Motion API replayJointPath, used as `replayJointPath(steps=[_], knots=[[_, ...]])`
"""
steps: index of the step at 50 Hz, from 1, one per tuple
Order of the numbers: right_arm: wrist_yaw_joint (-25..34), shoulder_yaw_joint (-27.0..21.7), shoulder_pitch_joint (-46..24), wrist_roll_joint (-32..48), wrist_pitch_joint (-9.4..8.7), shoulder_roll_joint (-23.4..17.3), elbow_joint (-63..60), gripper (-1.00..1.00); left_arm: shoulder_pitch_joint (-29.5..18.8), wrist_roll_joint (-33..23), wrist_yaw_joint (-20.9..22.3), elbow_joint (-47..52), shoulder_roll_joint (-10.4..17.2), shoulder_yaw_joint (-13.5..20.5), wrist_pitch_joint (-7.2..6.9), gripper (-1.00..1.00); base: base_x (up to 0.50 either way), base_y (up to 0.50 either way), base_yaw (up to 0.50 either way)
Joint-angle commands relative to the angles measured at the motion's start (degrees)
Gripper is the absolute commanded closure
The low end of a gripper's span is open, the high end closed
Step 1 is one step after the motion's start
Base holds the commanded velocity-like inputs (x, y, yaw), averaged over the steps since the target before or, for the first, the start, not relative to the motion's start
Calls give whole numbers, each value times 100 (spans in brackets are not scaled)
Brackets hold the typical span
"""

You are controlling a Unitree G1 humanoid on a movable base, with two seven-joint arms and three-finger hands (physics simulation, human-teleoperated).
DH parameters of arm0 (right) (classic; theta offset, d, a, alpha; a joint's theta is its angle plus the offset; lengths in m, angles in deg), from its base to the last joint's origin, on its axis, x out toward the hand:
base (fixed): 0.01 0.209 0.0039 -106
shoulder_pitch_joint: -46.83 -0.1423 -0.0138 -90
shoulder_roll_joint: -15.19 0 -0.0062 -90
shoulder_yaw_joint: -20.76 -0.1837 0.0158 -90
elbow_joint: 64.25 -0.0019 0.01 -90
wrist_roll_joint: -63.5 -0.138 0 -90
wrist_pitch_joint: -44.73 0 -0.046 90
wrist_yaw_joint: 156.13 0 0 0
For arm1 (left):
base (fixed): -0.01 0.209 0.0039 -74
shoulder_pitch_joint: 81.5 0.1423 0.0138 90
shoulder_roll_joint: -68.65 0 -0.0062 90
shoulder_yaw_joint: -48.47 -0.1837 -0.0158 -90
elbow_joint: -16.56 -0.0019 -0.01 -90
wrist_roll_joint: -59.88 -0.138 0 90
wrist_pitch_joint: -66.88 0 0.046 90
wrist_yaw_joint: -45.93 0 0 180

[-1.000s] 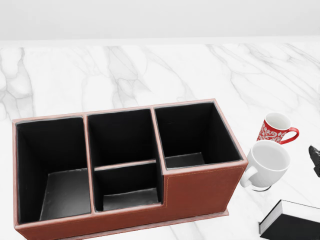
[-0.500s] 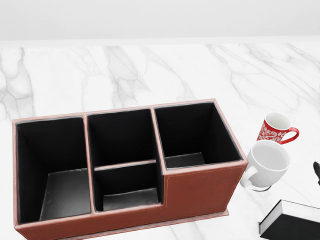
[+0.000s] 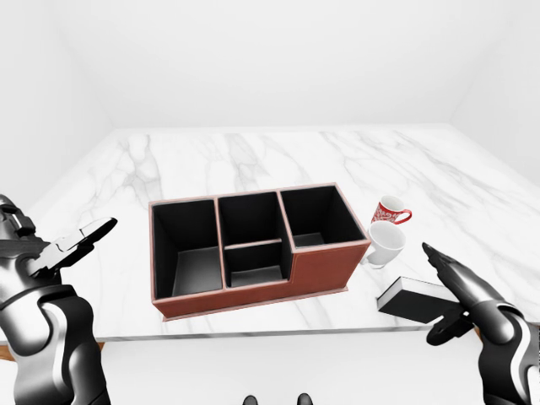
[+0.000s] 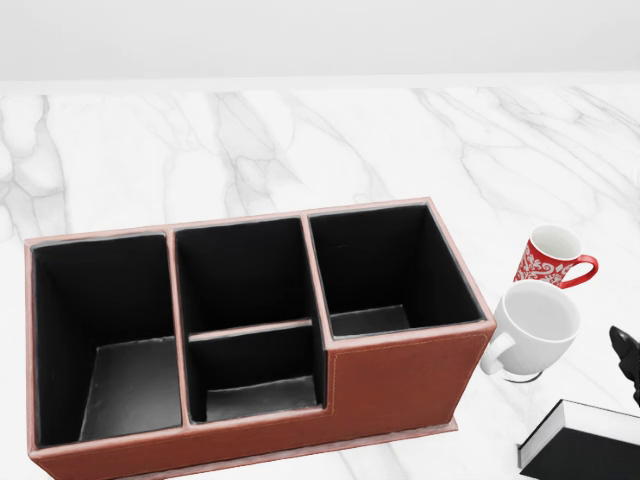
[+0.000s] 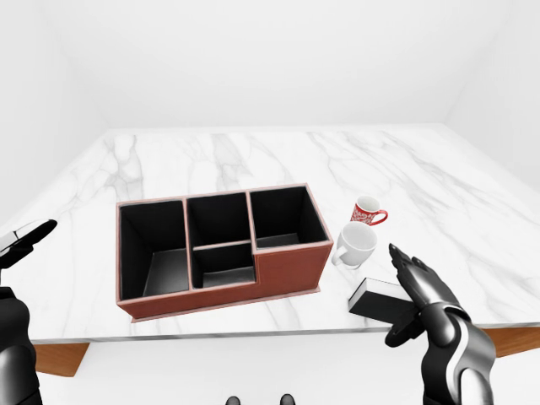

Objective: Pick up the book and place it in the right compartment of the caddy.

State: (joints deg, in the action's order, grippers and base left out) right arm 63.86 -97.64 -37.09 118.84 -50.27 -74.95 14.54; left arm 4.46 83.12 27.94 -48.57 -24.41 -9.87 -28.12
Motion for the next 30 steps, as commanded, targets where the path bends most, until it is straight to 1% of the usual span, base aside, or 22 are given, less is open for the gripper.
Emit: replayJointPath(steps=[1, 13, 16, 19, 30], knots=[[1, 30, -66, 301, 0, -136, 95, -100, -9, -12, 6, -26, 5, -1, 0, -100, 0, 0, 0], [1, -21, -99, 572, 0, -187, 143, -100, 11, -4, 7, 2, 0, 11, 0, -100, 0, 0, 0], [1, 64, -153, 699, 0, -233, 262, -100, 8, -17, 9, 3, -5, 0, 0, -100, 0, 0, 0], [1, 43, -252, 837, 0, -321, 39, -100, 10, -13, 6, 12, -2, 10, 0, -100, 0, 0, 0], [1, 275, -345, 952, 0, -267, 497, -100, 4, -12, 5, 10, -3, 8, 0, -100, 0, 0, 0]])
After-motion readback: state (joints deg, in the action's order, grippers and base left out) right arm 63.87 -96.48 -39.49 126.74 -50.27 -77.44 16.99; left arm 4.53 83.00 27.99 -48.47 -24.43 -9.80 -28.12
